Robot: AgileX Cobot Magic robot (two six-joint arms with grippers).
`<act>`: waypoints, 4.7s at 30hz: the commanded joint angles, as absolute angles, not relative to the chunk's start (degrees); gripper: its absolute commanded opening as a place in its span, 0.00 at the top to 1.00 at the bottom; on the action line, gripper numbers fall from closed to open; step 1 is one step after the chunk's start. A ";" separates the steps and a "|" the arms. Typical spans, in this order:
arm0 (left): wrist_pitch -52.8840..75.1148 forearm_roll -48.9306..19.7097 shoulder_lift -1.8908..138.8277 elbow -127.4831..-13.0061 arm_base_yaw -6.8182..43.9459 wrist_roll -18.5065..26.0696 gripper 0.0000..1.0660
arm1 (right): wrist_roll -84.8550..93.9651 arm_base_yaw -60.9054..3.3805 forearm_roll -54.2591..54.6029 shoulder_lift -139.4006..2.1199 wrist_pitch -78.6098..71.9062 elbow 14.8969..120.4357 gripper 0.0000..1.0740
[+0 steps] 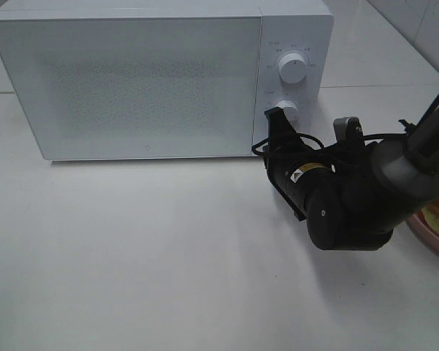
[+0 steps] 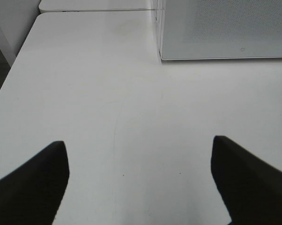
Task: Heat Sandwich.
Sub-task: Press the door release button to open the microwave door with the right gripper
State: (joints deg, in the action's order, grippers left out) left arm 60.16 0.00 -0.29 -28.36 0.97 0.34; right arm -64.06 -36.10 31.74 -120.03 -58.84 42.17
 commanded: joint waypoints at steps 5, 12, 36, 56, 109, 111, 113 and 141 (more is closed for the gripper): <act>59.42 0.00 -1.49 -28.19 0.97 0.29 0.28 | -64.29 -35.98 34.21 -121.75 -59.01 44.86 1.00; 59.42 0.00 -1.49 -28.19 0.97 0.29 0.28 | -64.29 -34.66 35.07 -122.50 -57.81 46.24 1.00; 59.42 0.00 -1.49 -28.19 0.97 0.29 0.28 | -61.82 -31.97 37.24 -124.16 -55.18 51.51 1.00; 59.42 0.00 -1.49 -28.19 0.97 0.29 0.28 | -60.39 -31.97 42.91 -125.36 -55.00 55.46 1.00; 59.42 0.00 -1.49 -28.19 0.97 0.29 0.28 | -60.45 -28.65 39.76 -126.85 -61.08 60.33 1.00; 59.42 0.00 -1.49 -28.19 0.97 0.29 0.28 | -60.45 -28.65 39.76 -126.85 -60.96 60.33 1.00; 59.42 0.00 -1.49 -28.19 0.97 0.29 0.28 | -60.45 -28.65 39.76 -126.85 -60.85 60.33 1.00; 59.42 0.00 -1.49 -28.19 0.97 0.29 0.28 | -58.10 -30.08 39.82 -125.25 -59.47 57.81 1.00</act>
